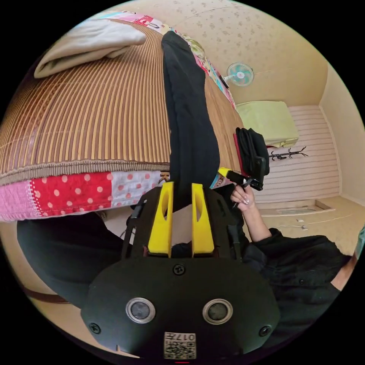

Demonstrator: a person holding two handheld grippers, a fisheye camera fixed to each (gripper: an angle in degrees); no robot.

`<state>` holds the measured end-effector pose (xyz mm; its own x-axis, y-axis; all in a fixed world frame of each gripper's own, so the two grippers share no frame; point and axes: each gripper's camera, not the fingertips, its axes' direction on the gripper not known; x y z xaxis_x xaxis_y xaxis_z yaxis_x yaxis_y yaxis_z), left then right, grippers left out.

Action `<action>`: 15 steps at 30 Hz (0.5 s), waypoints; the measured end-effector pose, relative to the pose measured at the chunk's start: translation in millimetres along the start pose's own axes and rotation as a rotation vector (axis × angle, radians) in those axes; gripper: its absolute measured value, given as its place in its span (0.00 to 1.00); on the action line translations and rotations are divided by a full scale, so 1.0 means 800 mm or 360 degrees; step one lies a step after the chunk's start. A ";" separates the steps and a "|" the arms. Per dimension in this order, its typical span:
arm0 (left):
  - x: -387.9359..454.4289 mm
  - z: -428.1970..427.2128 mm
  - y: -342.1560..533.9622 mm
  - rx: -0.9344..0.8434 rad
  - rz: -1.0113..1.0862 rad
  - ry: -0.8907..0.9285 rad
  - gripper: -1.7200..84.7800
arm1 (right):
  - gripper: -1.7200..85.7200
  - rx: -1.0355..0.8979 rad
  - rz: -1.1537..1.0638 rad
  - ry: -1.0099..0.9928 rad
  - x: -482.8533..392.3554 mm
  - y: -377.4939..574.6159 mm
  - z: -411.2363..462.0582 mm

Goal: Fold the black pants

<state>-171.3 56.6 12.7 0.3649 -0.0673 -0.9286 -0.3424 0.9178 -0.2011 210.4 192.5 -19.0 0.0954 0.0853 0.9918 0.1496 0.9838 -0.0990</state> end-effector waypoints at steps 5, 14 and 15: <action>0.004 -0.009 -0.018 0.0228 0.0095 0.0020 0.15 | 0.14 0.0081 0.0062 -0.0078 0.006 -0.015 0.003; 0.053 0.045 0.019 -0.0312 0.0308 0.0005 0.09 | 0.08 -0.0356 -0.0073 -0.0106 0.007 0.012 -0.031; 0.051 0.041 0.025 -0.0300 0.0262 -0.0005 0.10 | 0.08 -0.0424 -0.0109 -0.0046 0.005 0.017 -0.041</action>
<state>-134.8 84.9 -18.6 0.2933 0.0783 -0.9528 -0.5529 0.8270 -0.1022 245.0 201.0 -19.3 0.0485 0.0281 0.9984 0.4089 0.9115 -0.0455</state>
